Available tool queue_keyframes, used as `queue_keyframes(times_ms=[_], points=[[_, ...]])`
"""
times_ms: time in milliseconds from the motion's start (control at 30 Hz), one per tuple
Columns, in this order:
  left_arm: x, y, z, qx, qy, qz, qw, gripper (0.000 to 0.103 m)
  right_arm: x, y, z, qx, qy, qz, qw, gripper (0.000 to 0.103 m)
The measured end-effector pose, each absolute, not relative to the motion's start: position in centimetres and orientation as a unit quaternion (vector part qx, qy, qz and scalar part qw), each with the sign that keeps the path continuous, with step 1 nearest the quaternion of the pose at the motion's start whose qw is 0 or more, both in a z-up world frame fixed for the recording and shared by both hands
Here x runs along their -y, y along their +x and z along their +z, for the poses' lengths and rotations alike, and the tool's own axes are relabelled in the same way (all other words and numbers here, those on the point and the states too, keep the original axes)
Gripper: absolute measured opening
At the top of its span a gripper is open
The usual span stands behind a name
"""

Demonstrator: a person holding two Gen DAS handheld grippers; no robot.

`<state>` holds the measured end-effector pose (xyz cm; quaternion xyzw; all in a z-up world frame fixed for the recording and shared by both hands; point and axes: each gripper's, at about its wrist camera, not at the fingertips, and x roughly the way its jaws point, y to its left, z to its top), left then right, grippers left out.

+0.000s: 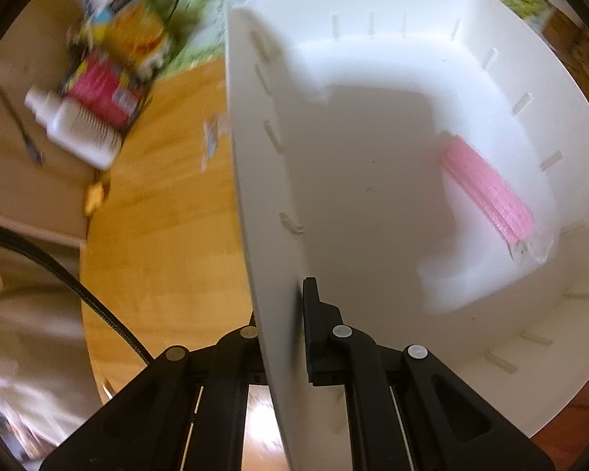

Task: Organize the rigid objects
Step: 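Move the right tool to the clear sticker box and grasp it, then carry the clear sticker box into the tray and release it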

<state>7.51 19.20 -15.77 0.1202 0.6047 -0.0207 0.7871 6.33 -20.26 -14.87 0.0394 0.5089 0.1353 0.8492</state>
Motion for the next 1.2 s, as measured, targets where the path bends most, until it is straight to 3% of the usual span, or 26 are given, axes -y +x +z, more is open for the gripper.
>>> queue_keyframes(times_ms=[400, 867, 967, 1200], points=[[-16.4, 9.5, -16.1, -0.558, 0.199, -0.080, 0.802, 0.009, 11.6, 6.0, -8.9, -0.450, 0.003, 0.264, 0.853, 0.063], [-16.2, 9.3, -16.1, -0.565, 0.209, -0.085, 0.794, 0.011, 2.6, 8.0, -9.9, -0.460, -0.065, 0.315, 0.828, 0.064], [-16.1, 9.1, -16.0, -0.565, 0.210, -0.088, 0.793, 0.011, 1.9, 8.7, -10.5, -0.468, -0.078, 0.309, 0.824, 0.080], [-15.9, 9.0, -15.8, -0.569, 0.208, -0.088, 0.791, 0.011, 1.3, 9.4, -11.4, -0.489, -0.101, 0.304, 0.811, 0.081]])
